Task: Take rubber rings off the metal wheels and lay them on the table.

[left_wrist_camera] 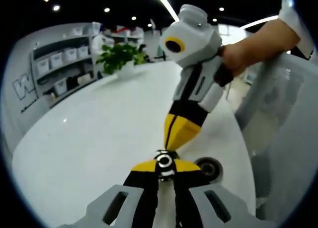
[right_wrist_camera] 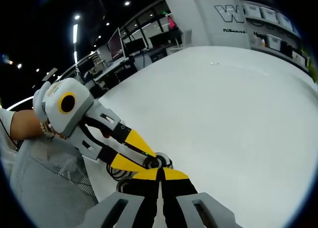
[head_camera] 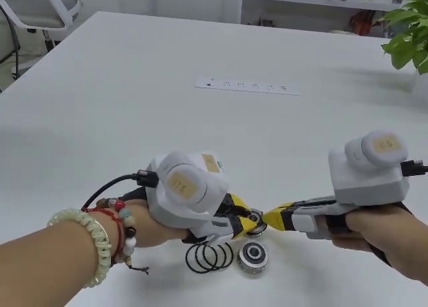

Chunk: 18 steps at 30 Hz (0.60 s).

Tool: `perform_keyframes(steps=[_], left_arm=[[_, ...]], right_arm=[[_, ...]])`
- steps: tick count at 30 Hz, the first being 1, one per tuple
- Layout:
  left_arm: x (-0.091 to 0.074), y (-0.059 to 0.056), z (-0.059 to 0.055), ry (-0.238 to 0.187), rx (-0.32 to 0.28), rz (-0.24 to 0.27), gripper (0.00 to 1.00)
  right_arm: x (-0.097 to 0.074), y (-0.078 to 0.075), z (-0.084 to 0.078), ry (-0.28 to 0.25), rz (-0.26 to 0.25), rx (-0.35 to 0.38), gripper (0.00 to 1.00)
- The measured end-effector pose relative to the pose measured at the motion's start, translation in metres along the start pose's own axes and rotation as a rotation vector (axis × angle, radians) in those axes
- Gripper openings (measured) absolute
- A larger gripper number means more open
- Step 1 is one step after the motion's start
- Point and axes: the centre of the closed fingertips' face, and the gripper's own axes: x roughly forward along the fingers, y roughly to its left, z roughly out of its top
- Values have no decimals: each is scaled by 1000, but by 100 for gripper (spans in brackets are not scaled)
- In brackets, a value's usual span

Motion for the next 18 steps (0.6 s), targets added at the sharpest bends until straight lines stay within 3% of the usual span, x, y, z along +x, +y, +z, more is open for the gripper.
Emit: perform_keyframes(steps=[4, 5, 6, 7, 9, 10, 11, 14, 18], left_arm=[[0, 0, 0, -1, -2, 1, 11], [0, 0, 0, -2, -2, 1, 11], [1, 1, 1, -8, -7, 6, 11], [2, 0, 1, -8, -7, 8, 11], [4, 0, 2, -7, -2, 11, 11], [4, 1, 2, -8, -3, 12, 11], [4, 1, 2, -9, -5, 13, 11], [4, 0, 2, -8, -3, 13, 11], [4, 0, 2, -9, -2, 12, 11]], right_arm=[[0, 1, 1, -3, 5, 0, 0], [0, 21, 15, -87, 122, 11, 0], [-7, 41, 40, -201, 237, 127, 0], [-11, 43, 56, -243, 213, 152, 0], [-6, 29, 59, -217, 69, -40, 0], [-5, 27, 59, -220, 55, -33, 0], [-4, 25, 53, -192, 32, -34, 0], [-6, -3, 30, -91, -65, -96, 0], [-11, -20, 5, -13, -86, -88, 0]])
